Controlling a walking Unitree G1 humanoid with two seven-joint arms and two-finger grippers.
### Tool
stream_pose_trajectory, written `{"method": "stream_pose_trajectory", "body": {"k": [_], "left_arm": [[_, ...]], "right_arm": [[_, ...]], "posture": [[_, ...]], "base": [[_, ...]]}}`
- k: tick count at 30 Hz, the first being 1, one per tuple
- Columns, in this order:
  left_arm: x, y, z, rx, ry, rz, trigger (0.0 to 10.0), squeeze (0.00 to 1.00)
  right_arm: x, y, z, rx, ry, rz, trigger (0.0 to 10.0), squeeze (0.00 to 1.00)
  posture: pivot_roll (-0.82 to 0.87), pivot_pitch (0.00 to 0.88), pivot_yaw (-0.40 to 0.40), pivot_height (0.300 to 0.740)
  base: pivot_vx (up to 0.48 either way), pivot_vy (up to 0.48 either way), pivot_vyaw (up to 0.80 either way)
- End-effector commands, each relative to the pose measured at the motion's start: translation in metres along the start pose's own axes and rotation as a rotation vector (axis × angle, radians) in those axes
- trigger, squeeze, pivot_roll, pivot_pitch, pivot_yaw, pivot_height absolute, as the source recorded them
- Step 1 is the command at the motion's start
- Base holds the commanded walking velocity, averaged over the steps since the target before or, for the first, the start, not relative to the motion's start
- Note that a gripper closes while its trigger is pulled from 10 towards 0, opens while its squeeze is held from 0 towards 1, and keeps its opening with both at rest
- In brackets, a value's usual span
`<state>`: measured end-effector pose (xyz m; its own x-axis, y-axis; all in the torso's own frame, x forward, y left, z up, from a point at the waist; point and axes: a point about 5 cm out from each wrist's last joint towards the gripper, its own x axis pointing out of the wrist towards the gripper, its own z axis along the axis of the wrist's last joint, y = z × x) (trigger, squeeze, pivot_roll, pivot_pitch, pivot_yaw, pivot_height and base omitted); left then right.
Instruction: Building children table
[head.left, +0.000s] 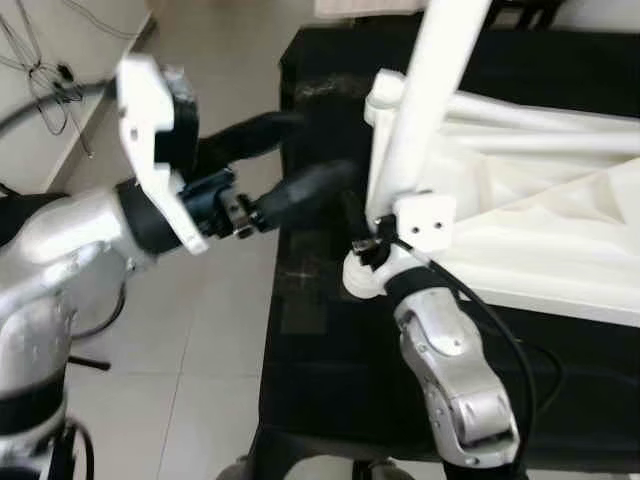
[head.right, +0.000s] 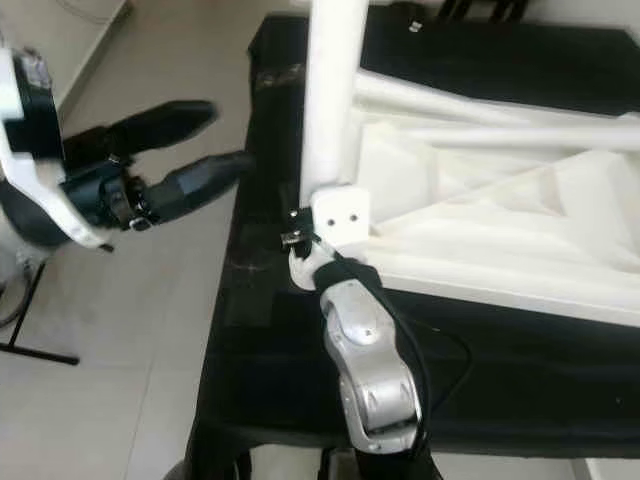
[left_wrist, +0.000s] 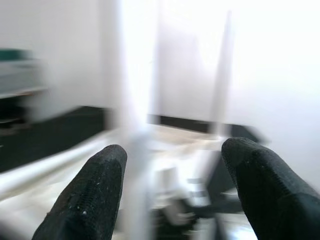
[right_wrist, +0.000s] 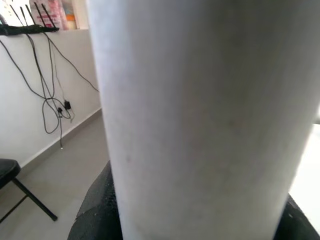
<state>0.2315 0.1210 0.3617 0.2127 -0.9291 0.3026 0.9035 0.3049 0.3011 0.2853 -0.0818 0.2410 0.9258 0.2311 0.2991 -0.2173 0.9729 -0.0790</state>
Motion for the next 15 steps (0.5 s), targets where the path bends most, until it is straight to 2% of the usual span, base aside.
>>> {"method": "stream_pose_trajectory", "body": {"k": [1,3,5,6,8,9,10,11,12,15], "left_arm": [[-0.001,0.000,-0.005,-0.057,0.025,-0.043,10.0,0.00],[0.016,0.022,0.010,-0.027,0.013,-0.073,10.0,0.00],[0.040,0.044,0.021,0.022,0.031,-0.098,10.0,0.00],[0.040,0.044,0.021,0.022,0.031,-0.098,10.0,0.00],[0.055,0.056,0.022,0.066,0.059,-0.089,10.0,0.00],[0.055,0.056,0.022,0.066,0.059,-0.089,10.0,0.00],[0.061,0.062,0.023,0.083,0.065,-0.077,10.0,0.00],[0.061,0.062,0.023,0.083,0.065,-0.077,10.0,0.00],[0.070,0.070,0.024,0.087,0.065,-0.073,10.0,0.00],[0.076,0.073,0.024,0.062,0.062,-0.099,10.0,0.00]], "right_arm": [[-0.003,-0.003,-0.026,-0.004,0.131,-0.020,10.0,0.00],[0.000,0.005,-0.023,0.008,0.111,0.002,10.0,0.00],[0.001,0.012,-0.021,0.023,0.095,0.023,10.0,0.00],[0.001,0.012,-0.021,0.023,0.095,0.023,10.0,0.00],[0.002,0.015,-0.020,0.031,0.087,0.032,10.0,0.00],[0.002,0.015,-0.020,0.031,0.087,0.032,10.0,0.00],[0.002,0.016,-0.020,0.033,0.083,0.035,10.0,0.00],[0.002,0.016,-0.020,0.033,0.083,0.035,10.0,0.00],[0.003,0.017,-0.019,0.037,0.078,0.039,10.0,0.00],[0.003,0.017,-0.018,0.039,0.073,0.043,10.0,0.00]], "posture": [[0.09,0.254,0.019,0.740],[0.09,0.233,0.024,0.740],[0.09,0.227,0.028,0.740],[0.09,0.227,0.028,0.740],[0.08,0.225,0.034,0.740],[0.08,0.225,0.034,0.740],[0.08,0.225,0.034,0.740],[0.08,0.225,0.034,0.740],[0.08,0.225,0.036,0.740],[0.08,0.228,0.038,0.740]], "base": [[0.000,0.000,0.00],[0.000,0.000,0.00],[0.000,0.000,0.00],[0.000,0.000,0.00],[0.000,0.000,0.00],[0.000,0.000,0.00],[0.000,0.000,0.00],[0.000,0.000,0.00],[0.000,0.000,0.00],[0.000,0.000,0.00]]}}
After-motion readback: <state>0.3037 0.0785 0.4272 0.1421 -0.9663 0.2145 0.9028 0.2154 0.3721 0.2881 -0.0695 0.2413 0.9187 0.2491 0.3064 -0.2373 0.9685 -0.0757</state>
